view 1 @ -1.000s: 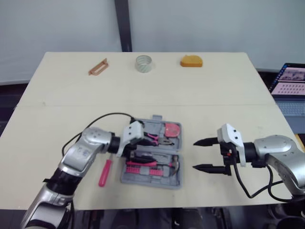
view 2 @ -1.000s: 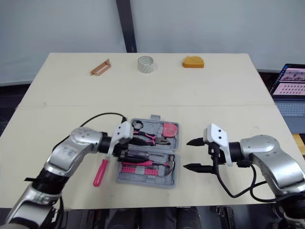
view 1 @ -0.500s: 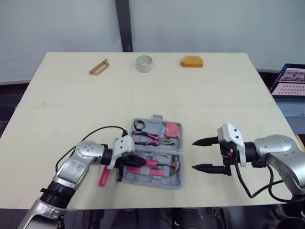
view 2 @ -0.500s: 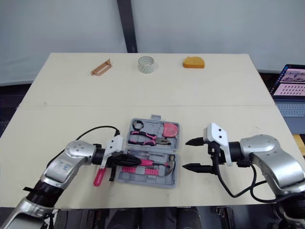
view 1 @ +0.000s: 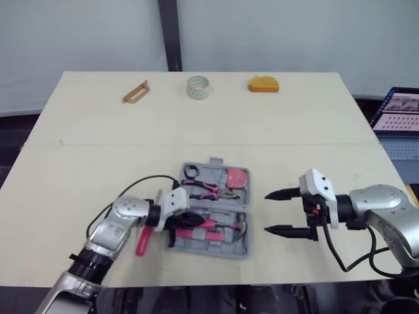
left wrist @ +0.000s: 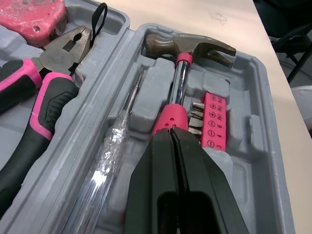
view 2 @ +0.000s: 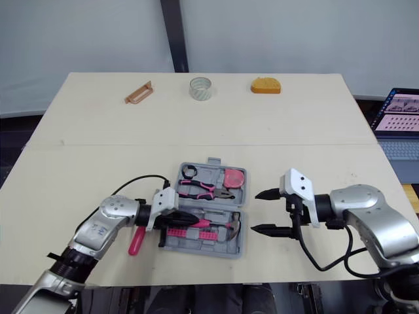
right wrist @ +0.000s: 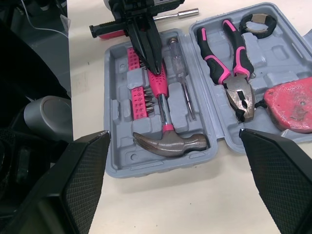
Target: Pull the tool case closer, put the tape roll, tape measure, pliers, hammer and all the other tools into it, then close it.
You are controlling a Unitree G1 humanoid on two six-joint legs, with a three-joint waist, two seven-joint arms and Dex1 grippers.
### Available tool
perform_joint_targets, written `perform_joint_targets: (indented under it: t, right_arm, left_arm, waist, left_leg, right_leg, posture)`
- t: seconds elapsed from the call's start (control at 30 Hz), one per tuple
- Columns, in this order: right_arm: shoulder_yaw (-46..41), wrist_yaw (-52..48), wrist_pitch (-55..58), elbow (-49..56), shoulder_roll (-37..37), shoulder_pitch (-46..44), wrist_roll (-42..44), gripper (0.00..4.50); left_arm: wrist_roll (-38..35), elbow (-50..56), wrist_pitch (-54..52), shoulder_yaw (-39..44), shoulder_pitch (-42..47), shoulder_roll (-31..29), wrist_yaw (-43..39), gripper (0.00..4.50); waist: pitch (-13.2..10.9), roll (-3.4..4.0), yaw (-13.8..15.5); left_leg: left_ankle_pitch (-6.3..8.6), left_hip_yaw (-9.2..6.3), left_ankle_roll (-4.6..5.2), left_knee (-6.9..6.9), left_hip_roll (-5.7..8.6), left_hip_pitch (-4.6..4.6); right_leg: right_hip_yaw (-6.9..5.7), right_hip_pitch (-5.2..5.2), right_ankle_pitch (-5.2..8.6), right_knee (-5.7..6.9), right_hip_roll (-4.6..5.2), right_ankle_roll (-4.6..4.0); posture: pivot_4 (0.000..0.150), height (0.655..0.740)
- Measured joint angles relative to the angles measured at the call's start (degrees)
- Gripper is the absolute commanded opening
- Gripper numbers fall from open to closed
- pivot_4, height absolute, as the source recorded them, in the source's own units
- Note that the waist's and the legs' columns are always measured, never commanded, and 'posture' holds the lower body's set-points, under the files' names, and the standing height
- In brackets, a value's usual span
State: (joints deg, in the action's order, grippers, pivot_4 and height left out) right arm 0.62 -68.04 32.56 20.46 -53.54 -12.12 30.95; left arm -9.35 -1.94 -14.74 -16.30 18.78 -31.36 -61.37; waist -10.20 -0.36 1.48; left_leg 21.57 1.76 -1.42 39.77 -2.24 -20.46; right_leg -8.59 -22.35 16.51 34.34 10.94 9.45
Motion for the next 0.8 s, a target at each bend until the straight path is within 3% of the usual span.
perform_joint_targets:
  t: [0.8]
  right_arm:
    - [0.0, -0.1, -1.25, 0.0, -0.49, 0.96, -0.79, 4.5]
  left_arm:
    - [7.83, -0.38, 11.35, -4.14, -0.01, -1.9, 1.0, 0.07]
  waist:
    - [0.27, 0.14, -0.01]
  left_leg:
    - [0.0, 0.0, 0.01, -0.16, 0.0, 0.37]
  right_leg:
    - [-0.04, 0.42, 0.0, -0.2, 0.0, 0.0]
  posture:
    - [0.15, 0.74]
